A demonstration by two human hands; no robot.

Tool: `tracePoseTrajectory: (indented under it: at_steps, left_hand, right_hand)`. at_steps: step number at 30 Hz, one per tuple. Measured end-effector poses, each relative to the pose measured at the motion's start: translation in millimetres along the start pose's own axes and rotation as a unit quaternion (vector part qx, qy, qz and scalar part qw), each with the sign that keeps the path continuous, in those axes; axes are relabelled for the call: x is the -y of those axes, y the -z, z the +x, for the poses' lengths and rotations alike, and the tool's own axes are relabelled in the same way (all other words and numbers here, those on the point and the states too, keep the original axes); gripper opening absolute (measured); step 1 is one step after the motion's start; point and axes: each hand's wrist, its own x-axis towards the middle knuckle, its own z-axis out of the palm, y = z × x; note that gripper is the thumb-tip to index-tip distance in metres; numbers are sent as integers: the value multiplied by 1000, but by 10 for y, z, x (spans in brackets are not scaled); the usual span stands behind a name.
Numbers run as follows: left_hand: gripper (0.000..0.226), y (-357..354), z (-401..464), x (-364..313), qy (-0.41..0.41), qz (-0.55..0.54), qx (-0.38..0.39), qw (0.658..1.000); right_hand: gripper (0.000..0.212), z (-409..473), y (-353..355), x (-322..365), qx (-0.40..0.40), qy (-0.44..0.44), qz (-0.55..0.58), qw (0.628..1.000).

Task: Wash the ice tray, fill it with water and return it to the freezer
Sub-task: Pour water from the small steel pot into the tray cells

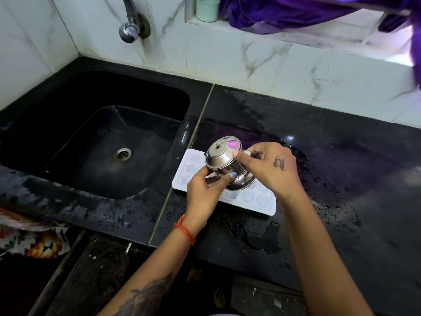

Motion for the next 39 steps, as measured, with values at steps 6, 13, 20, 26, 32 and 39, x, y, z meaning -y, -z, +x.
tracePoseTrajectory:
  at_steps: [6, 13, 20, 26, 32, 39]
  left_hand:
    - [59, -72, 1, 61, 38, -60, 44, 996]
    - [49, -131, -27, 104, 86, -113, 74, 987]
    - [59, -137, -26, 130, 103, -134, 90, 982]
    - [57, -156, -26, 129, 94, -116, 63, 987]
    - [68, -172, -14, 87, 53, -39, 17, 998]
    - [67, -216, -20, 48, 78, -53, 49, 994]
  right_hand:
    - [38, -32, 61, 29, -10, 14, -74, 997]
    - [47, -70, 88, 51, -12, 29, -144, 989]
    - [40, -81, 81, 68, -13, 50, -172, 984]
    - [41, -67, 94, 4, -16, 29, -129, 991]
    - [36, -59, 113, -105, -15, -18, -32, 999]
    - [35, -104, 175, -120, -24, -33, -39, 998]
